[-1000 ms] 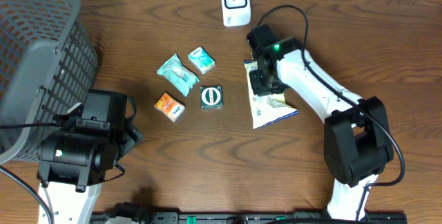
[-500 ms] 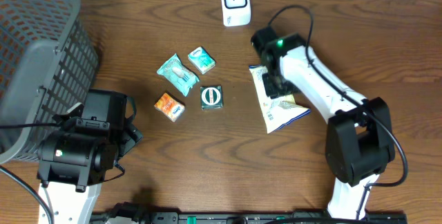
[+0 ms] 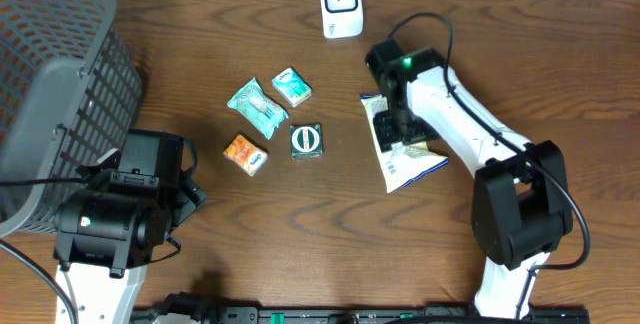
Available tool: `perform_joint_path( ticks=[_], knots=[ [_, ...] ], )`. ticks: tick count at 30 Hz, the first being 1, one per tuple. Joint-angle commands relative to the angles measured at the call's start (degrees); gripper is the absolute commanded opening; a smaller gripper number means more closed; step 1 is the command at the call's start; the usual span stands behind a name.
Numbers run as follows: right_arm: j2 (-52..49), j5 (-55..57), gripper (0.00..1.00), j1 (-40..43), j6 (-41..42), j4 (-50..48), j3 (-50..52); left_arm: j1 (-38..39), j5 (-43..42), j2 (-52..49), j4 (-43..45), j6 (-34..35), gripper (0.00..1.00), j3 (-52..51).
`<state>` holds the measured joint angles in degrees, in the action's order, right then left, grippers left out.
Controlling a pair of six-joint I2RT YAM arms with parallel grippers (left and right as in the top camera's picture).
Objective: Scan the item barcode
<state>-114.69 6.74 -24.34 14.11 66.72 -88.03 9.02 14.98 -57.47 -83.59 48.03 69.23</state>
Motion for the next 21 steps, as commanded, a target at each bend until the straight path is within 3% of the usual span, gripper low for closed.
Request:
perform_joint_path(
  ticks=[1, 9, 14, 21],
  knots=[
    [0.17, -9.33, 0.64, -0.24, -0.52, -4.39, 4.79, -0.22, 0.92, 0.26, -0.13, 0.55, 0.98, 1.11],
    [0.20, -25.68, 0.58, -2.32, -0.42, -13.66, 7.28, -0.22, 0.92, 0.26, -0.13, 0.55, 0.98, 1.11],
    [0.22, -23.50, 0.63, -2.51, -0.44, -10.75, 3.30, -0.22, 0.92, 0.26, -0.13, 0.55, 0.98, 1.11],
    [0.22, -11.69, 0.66, -1.57, -0.46, 2.36, -6.38, -0.22, 0.92, 0.26, -0.13, 0.55, 0.98, 1.11]
  ],
)
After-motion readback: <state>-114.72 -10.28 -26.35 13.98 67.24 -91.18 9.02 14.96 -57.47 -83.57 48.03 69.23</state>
